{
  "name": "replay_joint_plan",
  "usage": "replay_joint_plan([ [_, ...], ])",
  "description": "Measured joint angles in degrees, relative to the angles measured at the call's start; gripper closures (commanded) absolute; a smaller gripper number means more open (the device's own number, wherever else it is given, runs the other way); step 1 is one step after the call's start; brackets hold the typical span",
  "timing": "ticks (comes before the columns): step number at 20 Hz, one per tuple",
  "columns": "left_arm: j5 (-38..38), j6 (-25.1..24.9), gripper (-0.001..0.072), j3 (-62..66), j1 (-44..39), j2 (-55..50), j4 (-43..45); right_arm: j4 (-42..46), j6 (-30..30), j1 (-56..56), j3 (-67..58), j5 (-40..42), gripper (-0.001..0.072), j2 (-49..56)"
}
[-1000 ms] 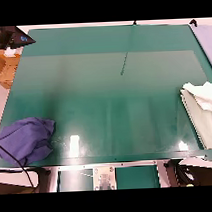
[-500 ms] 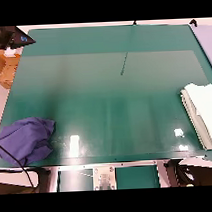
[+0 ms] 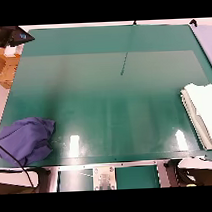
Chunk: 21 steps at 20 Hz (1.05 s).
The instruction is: Fold the shirts.
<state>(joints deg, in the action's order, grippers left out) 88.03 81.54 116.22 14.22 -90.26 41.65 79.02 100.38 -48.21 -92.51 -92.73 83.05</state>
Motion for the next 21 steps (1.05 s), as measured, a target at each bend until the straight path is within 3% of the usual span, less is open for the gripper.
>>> replay_joint_plan([
  [5, 1.2, 1.4, 0.0685, -7.8, -3.2, 4.9, 4.5, -6.2, -4.0, 15.2, 7.5, 5.8, 0.0696, -6.2],
  [14, -11.0, 0.6, 0.0683, -58.8, -12.5, 31.9, 10.2, -8.2, -7.6, 37.5, 43.4, 17.6, 0.0694, -29.0],
  [21, -14.7, 0.5, 0.0683, -68.5, -13.4, 36.0, 10.6, -9.4, -7.8, 40.7, 49.2, 19.4, 0.0694, -32.5],
])
